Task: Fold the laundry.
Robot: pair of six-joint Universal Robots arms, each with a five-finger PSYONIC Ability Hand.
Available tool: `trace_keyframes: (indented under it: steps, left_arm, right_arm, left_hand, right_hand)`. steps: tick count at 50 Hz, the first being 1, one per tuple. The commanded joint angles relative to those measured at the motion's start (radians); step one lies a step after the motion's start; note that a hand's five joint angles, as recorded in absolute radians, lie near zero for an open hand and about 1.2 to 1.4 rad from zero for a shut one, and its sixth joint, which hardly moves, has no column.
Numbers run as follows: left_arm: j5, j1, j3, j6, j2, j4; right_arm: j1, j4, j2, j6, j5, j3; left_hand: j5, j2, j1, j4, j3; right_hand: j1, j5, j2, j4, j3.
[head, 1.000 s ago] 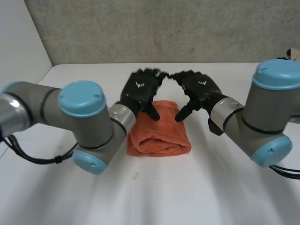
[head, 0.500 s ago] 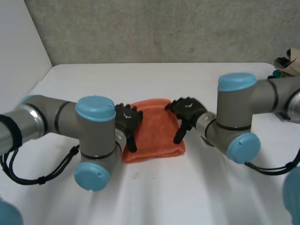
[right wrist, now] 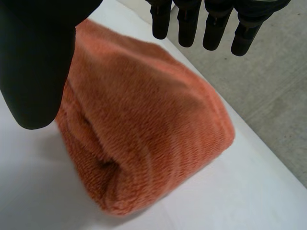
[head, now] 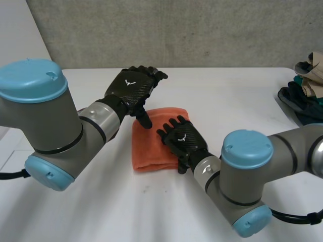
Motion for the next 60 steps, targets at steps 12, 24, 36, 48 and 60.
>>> trace_keyframes:
  steps: [12,24,36,48,60]
  left_arm:
    - [-0.004,0.001,-0.003,-0.001,-0.018,0.001]
    - [-0.004,0.001,-0.004,0.0,-0.018,0.0]
    - [-0.004,-0.001,-0.01,-0.001,-0.015,-0.002]
    - [-0.004,0.042,-0.007,-0.006,0.063,0.004]
    - [0.001,0.021,0.023,-0.061,0.098,0.006]
  right_arm:
    - [-0.011,-0.071,0.181,-0.015,-0.006,-0.156]
    - [-0.011,-0.117,0.199,-0.01,-0.035,-0.205]
    - [-0.017,-0.119,0.268,-0.008,-0.044,-0.315]
    - [-0.193,-0.128,0.127,-0.002,-0.043,-0.499]
    - [-0.476,-0.392,0.023,0.174,-0.111,-0.648]
  left_hand:
    - [-0.004,0.01,0.02,0.009,0.004]
    - [-0.004,0.01,0.02,0.009,0.004]
    - [-0.004,0.01,0.02,0.009,0.004]
    - [-0.004,0.01,0.02,0.009,0.004]
    - [-0.007,0.007,0.017,0.007,0.001]
  right_hand:
    - [0.152,0.164,0.168,0.173,0.175]
    - [0.24,0.252,0.257,0.261,0.263]
    - [1.121,1.133,1.138,1.142,1.144]
    - [1.167,1.179,1.183,1.188,1.19]
    - [1.167,1.179,1.183,1.188,1.19]
